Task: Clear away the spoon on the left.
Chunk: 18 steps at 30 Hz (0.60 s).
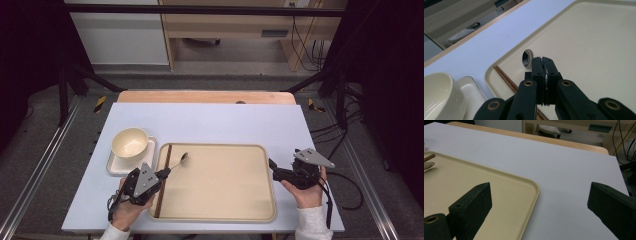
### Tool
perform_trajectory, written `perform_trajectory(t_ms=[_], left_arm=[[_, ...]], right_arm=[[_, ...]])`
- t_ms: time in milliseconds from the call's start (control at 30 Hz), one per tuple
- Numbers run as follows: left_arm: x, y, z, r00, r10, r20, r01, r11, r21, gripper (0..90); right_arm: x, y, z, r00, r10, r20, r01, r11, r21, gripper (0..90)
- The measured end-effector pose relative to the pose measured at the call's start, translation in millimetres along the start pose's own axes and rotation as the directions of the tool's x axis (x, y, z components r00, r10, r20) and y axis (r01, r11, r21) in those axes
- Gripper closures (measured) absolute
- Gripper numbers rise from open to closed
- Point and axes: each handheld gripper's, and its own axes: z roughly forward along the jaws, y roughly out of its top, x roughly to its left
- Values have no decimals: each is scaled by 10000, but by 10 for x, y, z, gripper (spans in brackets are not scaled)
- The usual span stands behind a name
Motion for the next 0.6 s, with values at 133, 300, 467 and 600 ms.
perform_trajectory(t_ms=[133, 300, 467, 600], left_arm=[[-21, 0, 14, 9999, 112, -3, -112, 9999, 46, 888], [-59, 4, 27, 9996, 277, -75, -277, 9996, 83, 885], [-86, 5, 41, 9992, 402, -70, -401, 9991, 138, 873], [-109, 7, 49, 9988, 480, -41, -479, 9987, 165, 861]], right_arm=[[0, 0, 0, 10000, 12, 0, -12, 10000, 6, 60], [2, 0, 0, 10000, 2, -11, -2, 10000, 18, 60], [2, 0, 1, 10000, -22, -10, 22, 10000, 37, 60], [2, 1, 0, 10000, 23, -19, -23, 10000, 7, 60]])
